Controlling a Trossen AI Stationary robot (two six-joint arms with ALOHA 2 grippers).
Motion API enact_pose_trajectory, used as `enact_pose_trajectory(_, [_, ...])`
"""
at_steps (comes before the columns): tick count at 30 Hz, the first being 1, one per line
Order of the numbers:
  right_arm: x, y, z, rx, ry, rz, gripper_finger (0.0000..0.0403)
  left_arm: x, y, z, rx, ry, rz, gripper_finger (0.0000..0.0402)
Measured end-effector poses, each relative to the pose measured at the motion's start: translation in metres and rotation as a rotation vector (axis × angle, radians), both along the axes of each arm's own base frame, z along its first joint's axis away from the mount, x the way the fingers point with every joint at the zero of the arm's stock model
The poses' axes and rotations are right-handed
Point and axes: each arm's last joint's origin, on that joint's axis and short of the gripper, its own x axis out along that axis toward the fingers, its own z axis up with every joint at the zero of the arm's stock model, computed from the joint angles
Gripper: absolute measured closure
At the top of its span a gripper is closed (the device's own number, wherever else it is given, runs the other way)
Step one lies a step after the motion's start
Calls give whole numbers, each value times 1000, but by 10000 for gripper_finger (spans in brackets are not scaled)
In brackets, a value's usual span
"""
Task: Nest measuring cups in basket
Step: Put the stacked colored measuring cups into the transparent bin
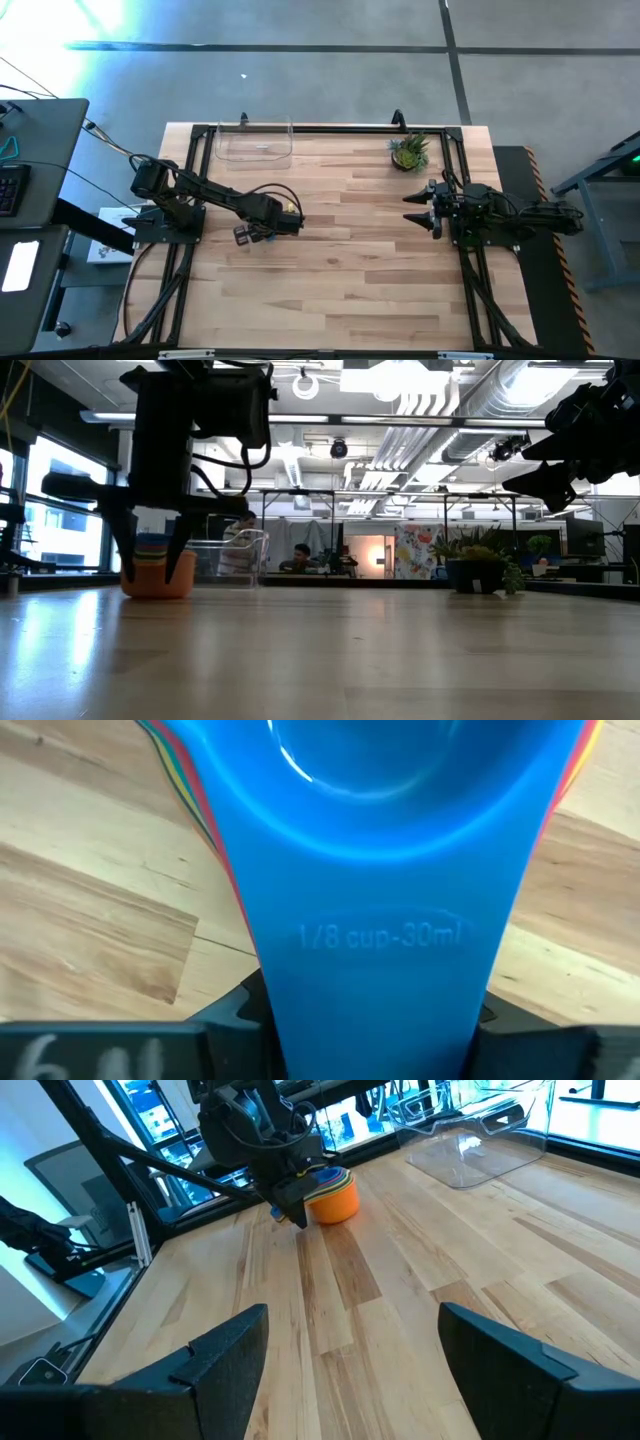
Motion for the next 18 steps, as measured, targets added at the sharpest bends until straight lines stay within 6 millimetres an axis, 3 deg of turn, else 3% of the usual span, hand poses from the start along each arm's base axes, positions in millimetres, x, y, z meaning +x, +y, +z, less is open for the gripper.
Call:
enact_pose_trajectory(9, [0, 0, 0, 0, 0, 0, 119, 0, 0, 1, 3, 7, -142, 263])
enact_pose_trajectory(18, [0, 0, 0, 0, 0, 0, 119, -1, 2, 1, -4, 39, -437, 271])
